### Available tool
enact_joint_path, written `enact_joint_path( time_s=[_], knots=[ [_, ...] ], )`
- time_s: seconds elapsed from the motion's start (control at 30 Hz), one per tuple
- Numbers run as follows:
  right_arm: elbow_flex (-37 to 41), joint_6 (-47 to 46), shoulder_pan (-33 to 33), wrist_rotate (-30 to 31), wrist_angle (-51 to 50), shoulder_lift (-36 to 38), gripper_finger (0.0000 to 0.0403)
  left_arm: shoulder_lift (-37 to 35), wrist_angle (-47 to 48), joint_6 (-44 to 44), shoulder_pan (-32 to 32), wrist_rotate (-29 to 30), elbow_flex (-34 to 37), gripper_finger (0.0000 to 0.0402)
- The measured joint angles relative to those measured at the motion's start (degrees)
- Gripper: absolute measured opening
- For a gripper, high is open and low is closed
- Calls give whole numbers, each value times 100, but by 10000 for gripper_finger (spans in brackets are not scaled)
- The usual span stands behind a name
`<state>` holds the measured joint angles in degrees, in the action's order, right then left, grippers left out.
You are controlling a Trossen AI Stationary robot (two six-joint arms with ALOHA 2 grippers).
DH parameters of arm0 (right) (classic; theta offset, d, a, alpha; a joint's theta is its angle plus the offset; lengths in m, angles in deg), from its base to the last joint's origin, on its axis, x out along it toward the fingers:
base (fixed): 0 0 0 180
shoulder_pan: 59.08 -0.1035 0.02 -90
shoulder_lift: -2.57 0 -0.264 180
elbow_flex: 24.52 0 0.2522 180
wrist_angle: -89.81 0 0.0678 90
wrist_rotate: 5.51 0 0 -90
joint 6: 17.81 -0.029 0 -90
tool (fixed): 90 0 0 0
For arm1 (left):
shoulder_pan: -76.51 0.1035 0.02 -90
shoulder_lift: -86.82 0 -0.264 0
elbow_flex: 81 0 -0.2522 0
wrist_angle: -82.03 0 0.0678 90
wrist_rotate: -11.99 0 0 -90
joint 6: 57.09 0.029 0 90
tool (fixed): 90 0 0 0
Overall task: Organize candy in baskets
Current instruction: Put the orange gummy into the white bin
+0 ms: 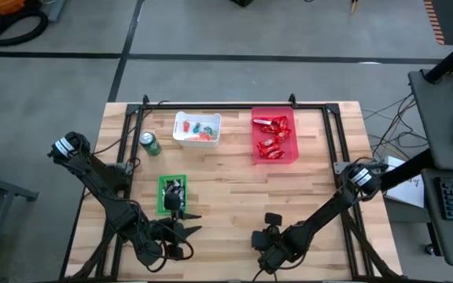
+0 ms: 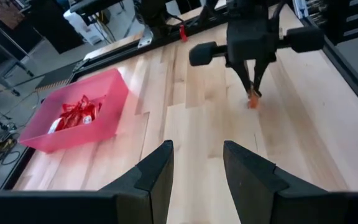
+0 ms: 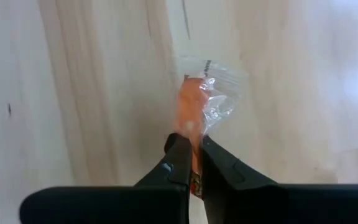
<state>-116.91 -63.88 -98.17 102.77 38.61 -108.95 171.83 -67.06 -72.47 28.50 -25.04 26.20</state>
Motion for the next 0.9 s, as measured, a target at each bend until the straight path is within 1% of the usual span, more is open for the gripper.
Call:
enact_joint_path(
  time_s=[0.17,0.23,0.3,0.47,0.6,0.67,0.8,0.87,0.9],
  knots=[
    [-1,236,135,254,-30,321,12,-79,183,0,0,63,-17,125],
    [-4,380,220,423,-37,479,12,-155,354,-20,0,253,-26,125],
    [-4,578,337,619,-49,624,12,-222,544,-68,-4,569,-26,125],
    [-7,1419,782,1237,-27,918,12,-384,1298,-287,-9,1075,-31,125],
    [-7,2390,1348,1585,184,994,12,-481,2206,-850,7,1561,-28,125],
    [-7,2984,1710,1618,437,997,12,-545,2744,-1275,10,1742,-28,125],
    [-7,4304,2521,1486,973,997,12,-710,3663,-2043,13,1774,-26,125],
    [-7,4932,2976,1268,1425,1016,12,-812,3930,-2267,13,1801,-1,125],
    [-7,5242,3236,1001,1729,1020,12,-865,4001,-2299,13,1807,22,125]
  ],
)
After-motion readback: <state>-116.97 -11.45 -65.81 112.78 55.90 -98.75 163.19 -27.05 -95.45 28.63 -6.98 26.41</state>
